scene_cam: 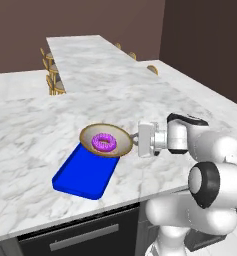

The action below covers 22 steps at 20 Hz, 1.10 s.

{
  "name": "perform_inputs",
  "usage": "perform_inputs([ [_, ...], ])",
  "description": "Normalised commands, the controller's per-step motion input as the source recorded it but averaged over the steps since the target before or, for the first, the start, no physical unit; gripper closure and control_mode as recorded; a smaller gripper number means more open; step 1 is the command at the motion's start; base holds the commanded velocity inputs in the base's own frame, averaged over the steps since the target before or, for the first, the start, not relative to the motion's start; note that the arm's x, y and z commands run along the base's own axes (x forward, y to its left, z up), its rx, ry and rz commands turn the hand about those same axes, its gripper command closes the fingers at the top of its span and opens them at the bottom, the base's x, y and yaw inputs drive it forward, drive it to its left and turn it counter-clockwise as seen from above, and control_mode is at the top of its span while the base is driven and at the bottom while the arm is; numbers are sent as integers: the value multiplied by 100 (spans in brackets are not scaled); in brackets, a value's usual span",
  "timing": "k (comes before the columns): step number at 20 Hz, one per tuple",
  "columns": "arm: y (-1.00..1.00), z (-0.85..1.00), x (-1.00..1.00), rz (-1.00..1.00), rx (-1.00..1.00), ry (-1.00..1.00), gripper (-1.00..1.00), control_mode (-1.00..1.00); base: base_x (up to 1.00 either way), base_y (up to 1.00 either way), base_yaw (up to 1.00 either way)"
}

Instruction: Place the bowl with donut and the cupcake onto the tray.

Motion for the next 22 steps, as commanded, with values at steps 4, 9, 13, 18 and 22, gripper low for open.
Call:
perform_inputs([
  [4,51,5,33,-9,-9,3,100,-100,0,0,0],
  [9,24,0,51,-4,-6,13,100,-100,0,0,0],
  [13,-1,-4,51,-6,-4,17,100,-100,0,0,0],
  [18,-5,-20,45,-3,-4,8,100,-100,0,0,0],
  [22,-18,-35,11,-1,-6,-1,100,-100,0,0,0],
])
